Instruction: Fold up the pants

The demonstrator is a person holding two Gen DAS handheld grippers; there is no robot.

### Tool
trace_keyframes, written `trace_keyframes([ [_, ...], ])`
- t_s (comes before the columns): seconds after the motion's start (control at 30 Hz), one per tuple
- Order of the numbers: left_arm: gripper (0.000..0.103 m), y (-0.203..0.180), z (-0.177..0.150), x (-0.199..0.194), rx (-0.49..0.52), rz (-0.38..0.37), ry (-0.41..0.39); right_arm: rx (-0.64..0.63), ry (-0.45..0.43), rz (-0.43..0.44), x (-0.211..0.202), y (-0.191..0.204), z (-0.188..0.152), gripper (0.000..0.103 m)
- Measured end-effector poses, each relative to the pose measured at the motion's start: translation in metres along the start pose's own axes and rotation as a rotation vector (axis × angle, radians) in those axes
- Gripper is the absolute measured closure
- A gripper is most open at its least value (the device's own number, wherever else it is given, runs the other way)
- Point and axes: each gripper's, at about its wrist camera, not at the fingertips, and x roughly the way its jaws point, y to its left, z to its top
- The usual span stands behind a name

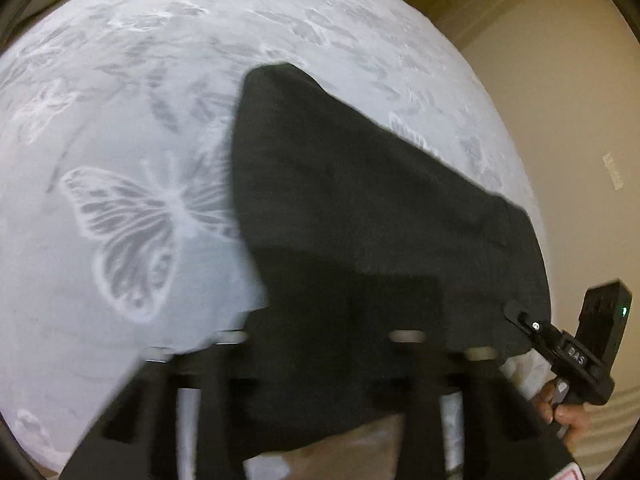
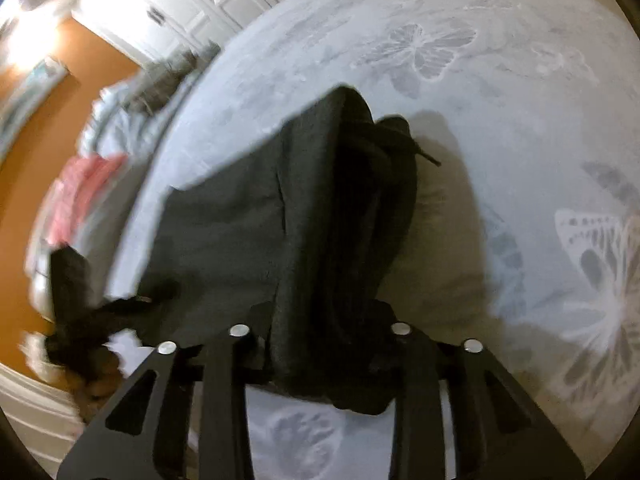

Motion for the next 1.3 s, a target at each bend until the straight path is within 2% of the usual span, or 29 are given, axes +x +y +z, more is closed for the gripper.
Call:
trace_keyframes([
  [0.1, 0.086, 0.004, -0.014, -0.034, -0.016, -0.112, 0.007, -0.026, 0.003, 0.069, -0.035, 0.011, -0.024, 0.076],
  [0.13, 0.085, 0.007, -0.027, -0.042, -0.010, -0.117, 0.004, -0.033, 0.013, 0.072, -0.039, 0.011, -0.032, 0.074],
  [0.17, 0.077, 0.010, -0.040, -0.043, -0.015, -0.103, 0.013, -0.034, 0.039, 0.051, -0.039, 0.004, -0.046, 0.067],
  [0.2, 0.073, 0.017, -0.051, -0.039, -0.035, -0.074, 0.018, -0.026, 0.069, -0.010, -0.034, -0.005, -0.059, 0.063],
  [0.27, 0.059, 0.028, -0.067, -0.026, -0.090, 0.009, 0.040, 0.006, 0.102, -0.110, -0.023, -0.020, -0.075, 0.045],
  [0.3, 0.058, 0.030, -0.072, -0.025, -0.101, -0.005, 0.007, 0.035, 0.072, -0.084, -0.026, -0.022, -0.077, 0.043],
  [0.33, 0.053, 0.028, -0.072, -0.026, -0.091, -0.007, 0.002, 0.046, 0.073, -0.067, -0.028, -0.020, -0.076, 0.034],
  [0.37, 0.037, 0.024, -0.071, -0.025, -0.072, -0.018, 0.009, 0.038, 0.081, -0.031, -0.027, -0.016, -0.074, 0.021],
  [0.4, 0.027, 0.020, -0.069, -0.021, -0.061, -0.067, 0.017, 0.034, 0.078, 0.001, -0.022, -0.014, -0.073, 0.018],
  [0.43, 0.019, 0.020, -0.069, -0.019, -0.072, -0.079, 0.015, 0.041, 0.080, -0.007, -0.018, -0.013, -0.073, 0.016],
  [0.53, 0.019, 0.011, -0.066, -0.011, -0.081, -0.045, -0.003, 0.010, 0.053, -0.053, -0.007, -0.002, -0.076, 0.007],
  [0.6, 0.019, -0.002, -0.065, -0.003, -0.029, -0.046, 0.014, -0.047, 0.029, -0.101, 0.000, 0.008, -0.079, 0.007],
  [0.63, 0.021, -0.005, -0.063, -0.002, -0.015, -0.041, 0.017, -0.062, 0.016, -0.117, -0.001, 0.011, -0.082, 0.011],
  [0.67, 0.036, -0.009, -0.063, -0.001, 0.001, -0.026, 0.010, -0.096, 0.003, -0.153, 0.000, 0.015, -0.083, 0.031],
  [0.7, 0.046, -0.015, -0.064, -0.002, 0.027, 0.012, -0.003, -0.106, -0.004, -0.156, 0.001, 0.017, -0.082, 0.043],
  [0.73, 0.061, -0.016, -0.063, -0.002, 0.039, 0.040, -0.011, -0.079, -0.004, -0.114, -0.002, 0.013, -0.082, 0.064],
  [0.77, 0.077, -0.017, -0.063, -0.005, 0.051, 0.072, -0.026, -0.024, -0.010, -0.061, -0.009, 0.007, -0.081, 0.071],
  [0.87, 0.086, -0.036, -0.069, -0.027, 0.152, 0.111, -0.098, -0.028, -0.054, -0.003, -0.030, 0.019, -0.084, 0.074],
  [0.9, 0.086, -0.048, -0.076, -0.041, 0.202, 0.124, -0.132, -0.040, -0.070, 0.007, -0.040, 0.028, -0.089, 0.074],
  [1.1, 0.087, -0.094, -0.113, -0.106, 0.345, 0.196, -0.259, -0.124, -0.122, 0.027, -0.085, 0.064, -0.113, 0.074],
  [1.3, 0.087, -0.117, -0.120, -0.145, 0.373, 0.230, -0.338, -0.188, -0.209, 0.033, -0.117, 0.099, -0.114, 0.074],
])
